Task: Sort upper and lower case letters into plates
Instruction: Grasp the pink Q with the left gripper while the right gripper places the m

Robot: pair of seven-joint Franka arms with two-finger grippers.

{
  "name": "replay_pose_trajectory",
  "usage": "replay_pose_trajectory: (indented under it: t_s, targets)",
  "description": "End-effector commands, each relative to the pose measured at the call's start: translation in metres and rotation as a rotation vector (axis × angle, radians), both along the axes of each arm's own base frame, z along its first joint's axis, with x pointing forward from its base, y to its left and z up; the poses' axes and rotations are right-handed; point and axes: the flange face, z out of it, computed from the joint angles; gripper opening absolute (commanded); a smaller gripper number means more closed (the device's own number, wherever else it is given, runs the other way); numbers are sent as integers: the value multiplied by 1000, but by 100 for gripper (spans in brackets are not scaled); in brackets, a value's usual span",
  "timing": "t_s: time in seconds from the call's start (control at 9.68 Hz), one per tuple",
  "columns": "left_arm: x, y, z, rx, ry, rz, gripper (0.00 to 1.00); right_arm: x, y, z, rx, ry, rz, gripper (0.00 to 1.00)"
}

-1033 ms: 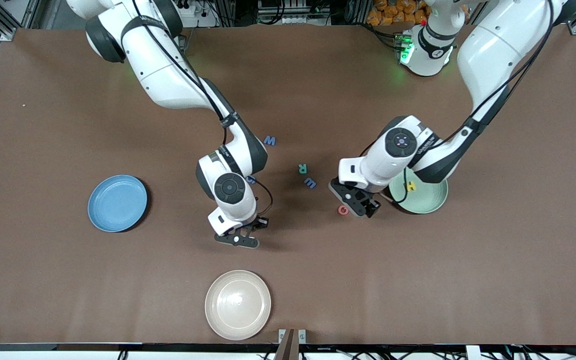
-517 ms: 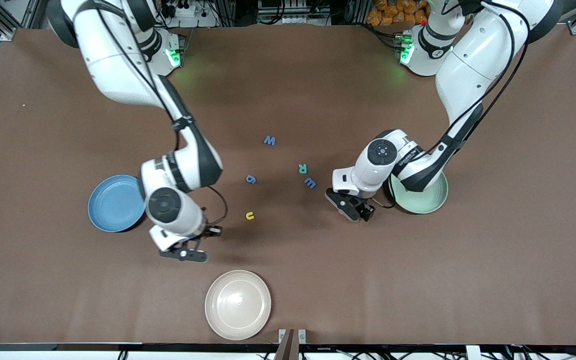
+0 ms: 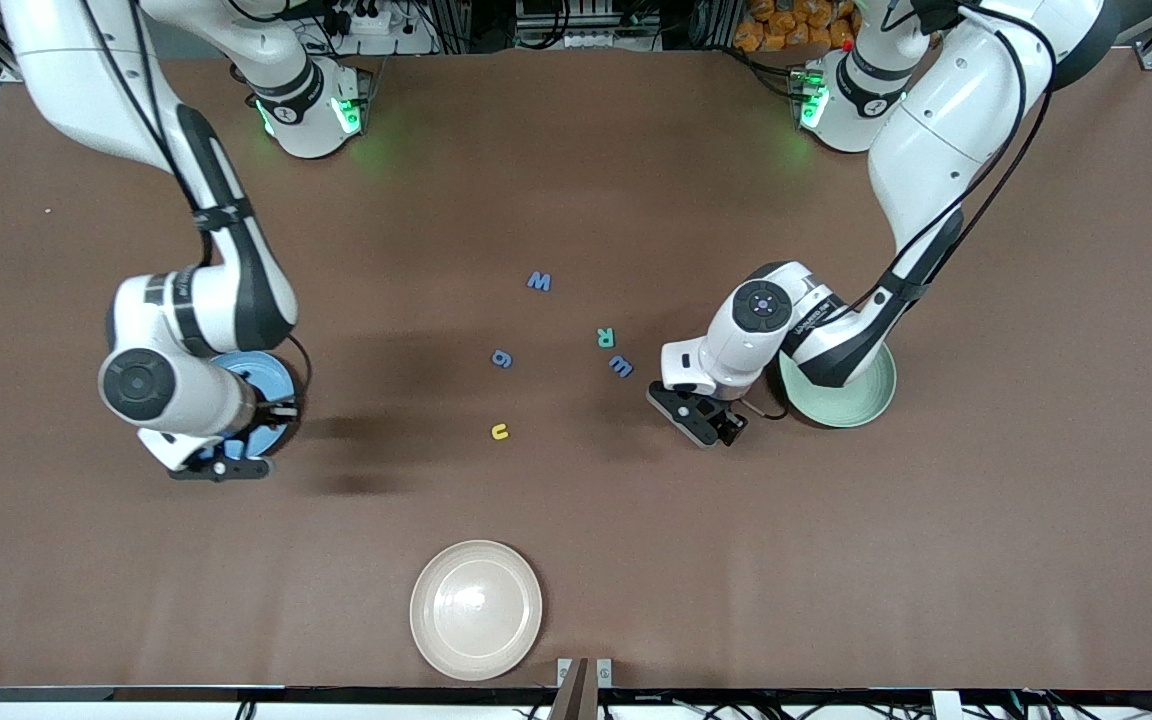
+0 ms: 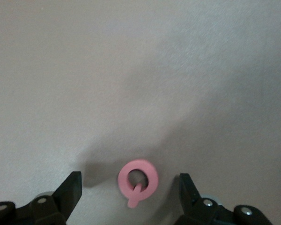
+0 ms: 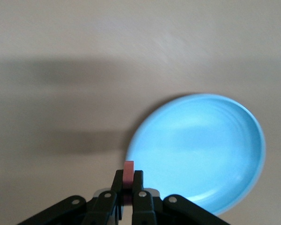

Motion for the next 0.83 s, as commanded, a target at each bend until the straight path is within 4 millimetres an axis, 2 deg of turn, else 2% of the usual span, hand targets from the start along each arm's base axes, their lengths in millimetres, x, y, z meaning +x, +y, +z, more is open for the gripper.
replay_pose_trajectory:
  t_s: [0.0, 0.1, 0.21, 0.31, 0.41, 0.52, 0.62, 0.72]
  targets:
    - [6, -3, -1, -7, -15, 17, 86, -29, -57, 0, 24, 7, 59, 0]
    - [4, -1, -3, -4, -11, 17, 86, -35, -73, -7, 32, -1, 68, 0]
    - [4, 3, -6, 0, -4, 23, 85, -35, -73, -10, 32, -1, 58, 67]
    - [5, 4, -7, 1, -4, 24, 75, -33, -70, -9, 32, -7, 46, 100]
    - [4, 5, -8, 4, 0, 25, 66, -30, -67, -6, 30, -16, 26, 100]
    - [1, 6, -11, 8, 6, 24, 65, -25, -56, -2, 33, -29, 36, 100]
    - [0, 8, -13, 10, 11, 25, 65, -18, -34, 5, 42, -47, 58, 100]
    - [-2, 10, -14, 13, 17, 27, 65, -9, -1, 9, 76, -63, 51, 100]
